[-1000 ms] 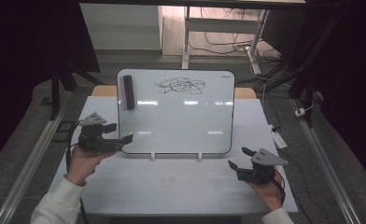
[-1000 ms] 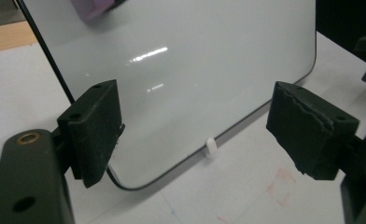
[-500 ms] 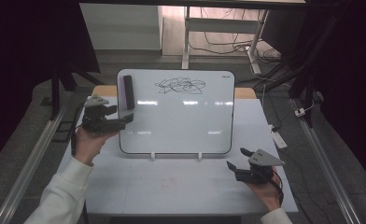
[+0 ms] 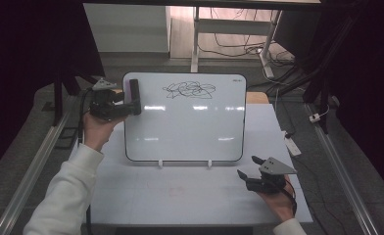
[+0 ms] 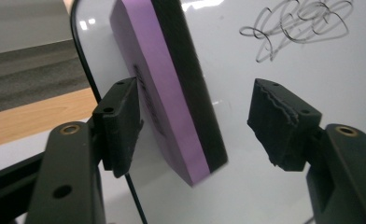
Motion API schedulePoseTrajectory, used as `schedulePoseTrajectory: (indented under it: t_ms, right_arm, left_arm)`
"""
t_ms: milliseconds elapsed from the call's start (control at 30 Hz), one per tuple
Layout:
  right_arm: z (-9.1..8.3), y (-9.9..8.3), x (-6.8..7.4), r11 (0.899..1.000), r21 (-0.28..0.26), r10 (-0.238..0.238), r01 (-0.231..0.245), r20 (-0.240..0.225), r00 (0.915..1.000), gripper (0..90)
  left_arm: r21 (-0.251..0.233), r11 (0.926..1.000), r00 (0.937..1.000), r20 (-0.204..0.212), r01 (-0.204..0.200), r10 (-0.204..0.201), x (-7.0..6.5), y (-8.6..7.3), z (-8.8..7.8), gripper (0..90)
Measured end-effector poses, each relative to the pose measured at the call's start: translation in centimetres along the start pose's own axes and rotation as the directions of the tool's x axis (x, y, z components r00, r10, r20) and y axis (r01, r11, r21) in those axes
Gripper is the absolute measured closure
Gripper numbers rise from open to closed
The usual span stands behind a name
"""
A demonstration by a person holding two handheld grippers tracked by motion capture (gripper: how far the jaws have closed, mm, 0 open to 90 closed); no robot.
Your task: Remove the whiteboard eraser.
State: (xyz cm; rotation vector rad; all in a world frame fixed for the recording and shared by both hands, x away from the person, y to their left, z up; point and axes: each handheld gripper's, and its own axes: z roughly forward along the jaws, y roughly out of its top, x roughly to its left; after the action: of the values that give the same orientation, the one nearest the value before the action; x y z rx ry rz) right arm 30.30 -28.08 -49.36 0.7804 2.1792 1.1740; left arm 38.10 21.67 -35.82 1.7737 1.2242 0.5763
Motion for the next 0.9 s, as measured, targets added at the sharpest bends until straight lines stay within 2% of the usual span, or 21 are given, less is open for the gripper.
schedulePoseTrajectory:
  t_ms: [167,233,567,900]
  right_arm:
    - [0.0,-0.1,0.0,1.0,0.005,-0.002,0.002,0.002,1.0,25.3]
    - [0.1,-0.1,0.0,1.0,0.006,-0.002,0.002,0.001,1.0,25.3]
    - [0.2,-0.2,0.1,1.0,0.015,-0.01,0.01,0.006,0.9999,25.3]
    - [0.2,-0.2,0.1,1.0,0.016,-0.008,0.008,0.004,1.0,25.3]
  left_arm:
    - [0.002,1.0,0.9998,-0.017,0.002,-0.002,0.3,0.7,0.3,38.5]
    - [0.001,0.9999,0.9998,-0.013,0.015,-0.015,0.6,0.9,0.5,39.3]
    - [0.008,0.9996,0.9993,-0.027,0.028,-0.028,1.1,1.6,1.5,46.7]
    - [0.007,0.9991,0.9982,-0.044,0.042,-0.041,1.0,1.8,1.8,52.7]
